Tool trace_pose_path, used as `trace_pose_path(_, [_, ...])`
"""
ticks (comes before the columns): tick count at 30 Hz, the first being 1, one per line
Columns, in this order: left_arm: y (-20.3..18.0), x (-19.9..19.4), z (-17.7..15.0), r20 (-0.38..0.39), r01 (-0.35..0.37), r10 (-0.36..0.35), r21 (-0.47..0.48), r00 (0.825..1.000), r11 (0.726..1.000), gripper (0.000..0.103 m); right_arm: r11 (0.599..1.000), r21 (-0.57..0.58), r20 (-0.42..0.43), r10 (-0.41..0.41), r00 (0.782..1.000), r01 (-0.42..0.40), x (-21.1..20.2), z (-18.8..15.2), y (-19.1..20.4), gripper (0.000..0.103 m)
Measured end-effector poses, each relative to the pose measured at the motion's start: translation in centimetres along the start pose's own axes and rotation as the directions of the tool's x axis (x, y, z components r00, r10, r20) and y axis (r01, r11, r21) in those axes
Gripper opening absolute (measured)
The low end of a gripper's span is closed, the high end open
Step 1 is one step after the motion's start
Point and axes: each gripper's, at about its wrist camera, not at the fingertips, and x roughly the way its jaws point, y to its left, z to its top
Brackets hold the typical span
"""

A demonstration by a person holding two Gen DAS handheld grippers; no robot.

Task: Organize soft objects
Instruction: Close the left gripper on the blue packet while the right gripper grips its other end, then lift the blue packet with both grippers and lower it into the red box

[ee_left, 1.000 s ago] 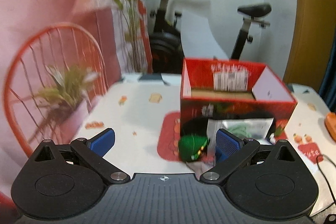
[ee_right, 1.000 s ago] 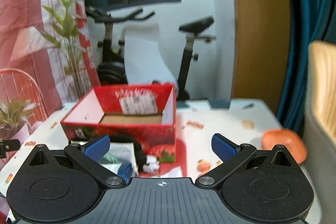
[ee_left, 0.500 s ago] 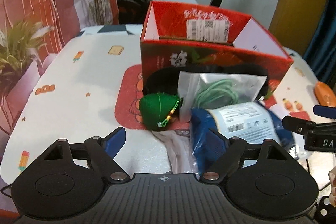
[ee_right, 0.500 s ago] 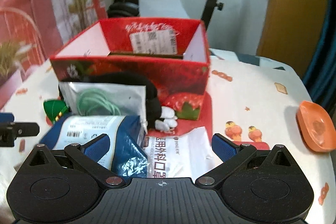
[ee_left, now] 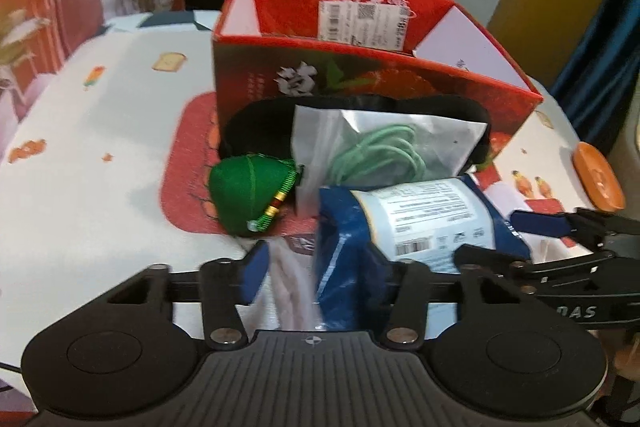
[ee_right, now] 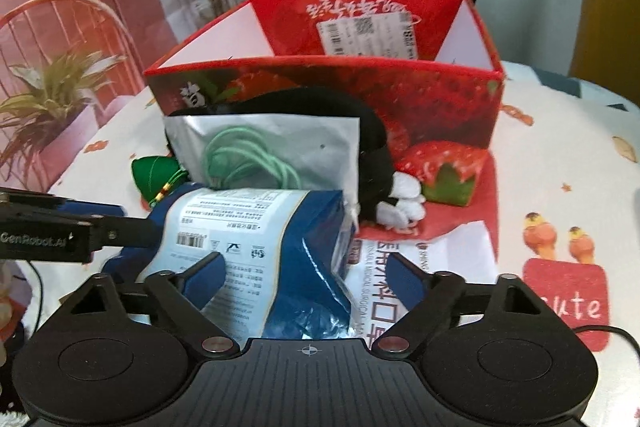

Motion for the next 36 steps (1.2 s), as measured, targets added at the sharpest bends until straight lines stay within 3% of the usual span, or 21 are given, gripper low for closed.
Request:
trace_pose_path(2, [-0.1, 0.5, 0.1, -0.021, 0.027, -0.027, 0.003, 0.999, 1.000, 0.038, 1.000, -0.004, -0.003, 0.016, 1.000, -0.016, 0.2, 0.0, 0.0, 0.075])
trace_pose_path(4, [0.0, 0.8, 0.1, -0.030, 0.060, -0.061, -0.012, 0.998, 0.998, 0.034, 0.999, -0.006, -0.004, 0.031, 1.000, -0.031, 0.4, 0.1, 0.0, 0.070])
trace_pose_path(9, [0.0, 1.4, 0.2, -0.043, 0.115, -0.116, -0.028, 0.992, 0.993, 0.034, 0.998, -0.026, -0.011, 0.057, 0.998, -0.058, 0.8, 0.3, 0.2, 0.060])
trace_pose_path(19, [0.5, 3.1, 0.6, -0.092, 0.186, -0.189, -0.044, 0.978, 0.982, 0.035, 0.997, -0.025, -0.042, 0.067, 0.997, -0.068, 1.8, 0.4, -0.1, 0.059])
trace_pose_path(23, [0.3, 3.6, 0.7, -0.098, 0.190, -0.189, -0.005, 0.977, 0.982, 0.035, 0.996, -0.014, -0.059, 0.083, 0.995, -0.084, 2.3, 0.7, -0.6, 0.058])
trace_pose_path(26, [0.1, 4.0, 1.0, -0.115, 0.197, -0.195, 0.011, 0.974, 0.980, 0.035, 0.995, -0.028, -0.064, 0.097, 0.993, -0.099, 2.0, 1.3, -0.6, 0.045])
trace_pose_path(27, [0.1, 4.1, 1.2, -0.121, 0.202, -0.199, 0.014, 0.972, 0.979, 0.035, 0.993, -0.037, -0.058, 0.111, 0.992, -0.113, 1.6, 1.6, -0.6, 0.040])
trace_pose_path(31, [-0.4, 3.4, 2.4, -0.130, 0.214, -0.206, 0.048, 0.970, 0.976, 0.035, 0.984, -0.087, 0.004, 0.155, 0.988, -0.154, -0.9, 2.7, -0.4, 0.036])
trace_pose_path(36, [-0.2, 0.2, 4.3, -0.042, 0.223, -0.220, 0.102, 0.975, 0.969, 0.035, 0.964, -0.194, 0.091, 0.203, 0.975, -0.183, -4.0, 5.4, 0.0, 0.034])
